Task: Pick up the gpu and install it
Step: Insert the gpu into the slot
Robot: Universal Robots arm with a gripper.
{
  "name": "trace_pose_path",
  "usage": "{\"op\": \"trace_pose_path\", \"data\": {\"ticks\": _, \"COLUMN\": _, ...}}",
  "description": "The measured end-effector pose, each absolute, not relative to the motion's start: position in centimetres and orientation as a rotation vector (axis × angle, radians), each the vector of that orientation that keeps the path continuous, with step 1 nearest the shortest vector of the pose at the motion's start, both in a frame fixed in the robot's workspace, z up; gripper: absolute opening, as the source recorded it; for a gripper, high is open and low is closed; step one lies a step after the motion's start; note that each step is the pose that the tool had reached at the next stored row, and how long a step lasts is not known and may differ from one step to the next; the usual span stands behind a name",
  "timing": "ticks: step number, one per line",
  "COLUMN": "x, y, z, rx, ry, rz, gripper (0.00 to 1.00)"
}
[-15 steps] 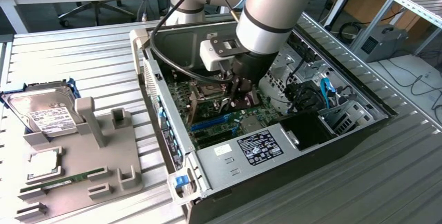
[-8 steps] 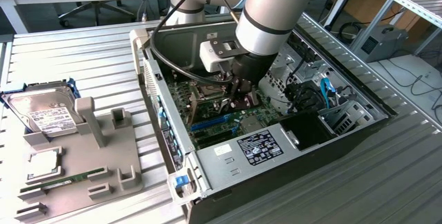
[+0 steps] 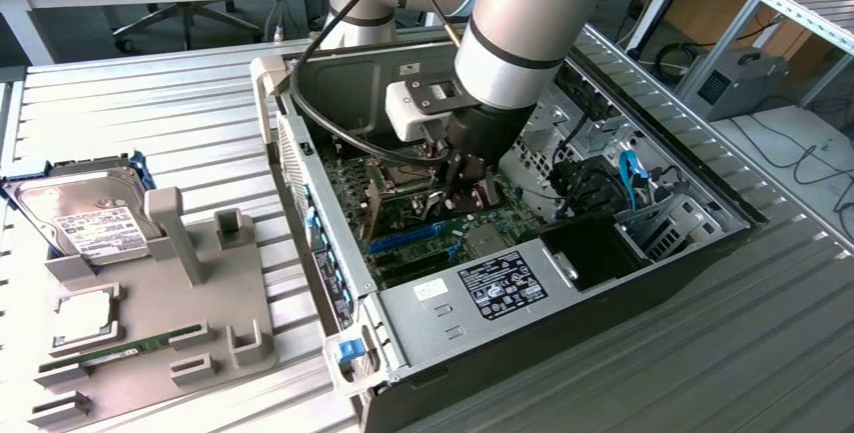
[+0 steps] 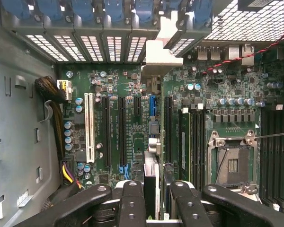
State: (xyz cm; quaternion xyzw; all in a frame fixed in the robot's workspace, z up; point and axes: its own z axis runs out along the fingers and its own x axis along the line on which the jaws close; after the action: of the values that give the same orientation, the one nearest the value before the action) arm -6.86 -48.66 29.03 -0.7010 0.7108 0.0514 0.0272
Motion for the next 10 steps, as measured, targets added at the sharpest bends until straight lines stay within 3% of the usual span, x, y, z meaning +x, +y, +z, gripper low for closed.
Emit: {"op": "trace_pose_path", "data": {"ticks": 10, "x": -7.06, "y": -48.66, "z": 28.85, "rx": -2.165, "ry": 2.195, "rz": 0.159, "gripper": 0.26}}
